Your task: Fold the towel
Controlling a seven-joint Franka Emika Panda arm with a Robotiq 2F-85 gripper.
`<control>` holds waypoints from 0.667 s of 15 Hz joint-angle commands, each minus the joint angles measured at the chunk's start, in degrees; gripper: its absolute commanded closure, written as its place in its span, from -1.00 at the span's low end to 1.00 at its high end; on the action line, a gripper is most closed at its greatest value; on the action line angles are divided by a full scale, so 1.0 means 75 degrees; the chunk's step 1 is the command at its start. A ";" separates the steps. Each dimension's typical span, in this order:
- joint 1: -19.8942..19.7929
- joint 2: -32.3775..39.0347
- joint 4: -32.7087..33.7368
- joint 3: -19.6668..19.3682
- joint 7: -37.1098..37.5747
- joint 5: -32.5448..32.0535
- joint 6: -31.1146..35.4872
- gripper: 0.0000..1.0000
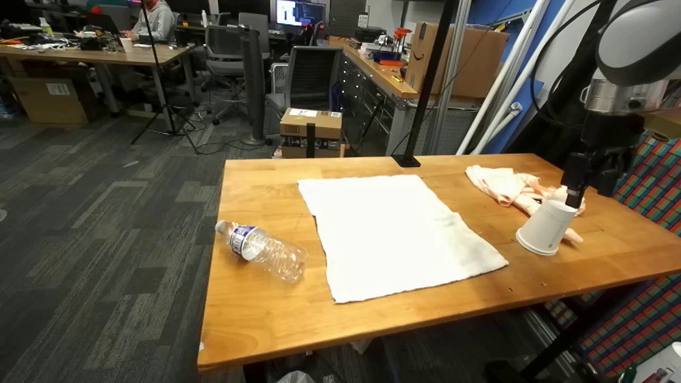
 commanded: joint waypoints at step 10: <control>0.0114 -0.0596 -0.1304 0.0045 0.0105 0.1085 0.2087 -1.00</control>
